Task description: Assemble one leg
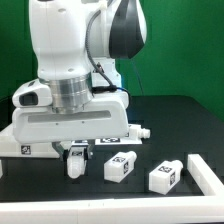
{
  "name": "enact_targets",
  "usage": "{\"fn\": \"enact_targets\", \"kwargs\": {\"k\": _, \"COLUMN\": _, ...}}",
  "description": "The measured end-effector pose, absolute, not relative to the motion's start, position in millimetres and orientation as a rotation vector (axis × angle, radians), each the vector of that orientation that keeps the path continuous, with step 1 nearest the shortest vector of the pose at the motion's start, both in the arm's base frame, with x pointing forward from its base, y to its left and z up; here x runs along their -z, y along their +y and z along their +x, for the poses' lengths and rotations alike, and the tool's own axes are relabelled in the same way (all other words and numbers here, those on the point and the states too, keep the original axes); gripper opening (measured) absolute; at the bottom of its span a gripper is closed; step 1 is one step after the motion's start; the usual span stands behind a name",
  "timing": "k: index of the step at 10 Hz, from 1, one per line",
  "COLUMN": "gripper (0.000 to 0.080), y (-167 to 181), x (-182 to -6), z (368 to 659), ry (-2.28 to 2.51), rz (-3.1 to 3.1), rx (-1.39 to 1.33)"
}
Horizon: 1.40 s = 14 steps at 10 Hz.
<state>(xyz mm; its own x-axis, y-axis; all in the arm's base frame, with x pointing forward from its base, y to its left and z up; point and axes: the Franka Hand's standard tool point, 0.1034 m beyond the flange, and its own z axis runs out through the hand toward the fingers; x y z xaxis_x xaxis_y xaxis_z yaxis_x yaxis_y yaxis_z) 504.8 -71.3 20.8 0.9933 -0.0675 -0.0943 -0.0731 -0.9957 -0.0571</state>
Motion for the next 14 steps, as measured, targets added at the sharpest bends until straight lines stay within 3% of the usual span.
{"fn": "enact_targets", "kwargs": {"k": 2, "gripper": 0.0282, "y": -75, "x": -22.4, "z": 507, "ry": 0.059, "rz": -3.075, "rx": -0.143}}
{"fn": "enact_targets", "kwargs": {"k": 4, "gripper": 0.0282, "y": -110, "x": -31.5, "z": 533, "ry": -0.129, "rz": -3.071, "rx": -0.13}}
{"fn": "enact_targets", "kwargs": {"k": 6, "gripper": 0.0282, "y": -136, "x": -24.7, "z": 537, "ry": -0.197, "rz": -3.076, "rx": -0.123}}
{"fn": "enact_targets", "kwargs": {"k": 11, "gripper": 0.0284, "y": -142, "x": -21.1, "z": 541, "ry": -0.204, "rz": -3.085, "rx": -0.108}}
{"fn": "enact_targets", "kwargs": {"k": 12, "gripper": 0.0467, "y": -141, "x": -21.4, "z": 541, "ry": -0.204, "rz": -3.085, "rx": -0.108}}
{"fn": "enact_targets", "kwargs": {"k": 13, "gripper": 0.0467, "y": -131, "x": -30.3, "z": 544, "ry": -0.118, "rz": -3.09, "rx": -0.109}}
{"fn": "enact_targets", "kwargs": {"k": 14, "gripper": 0.0621, "y": -113, "x": -45.8, "z": 546, "ry": -0.027, "rz": -3.083, "rx": -0.13}}
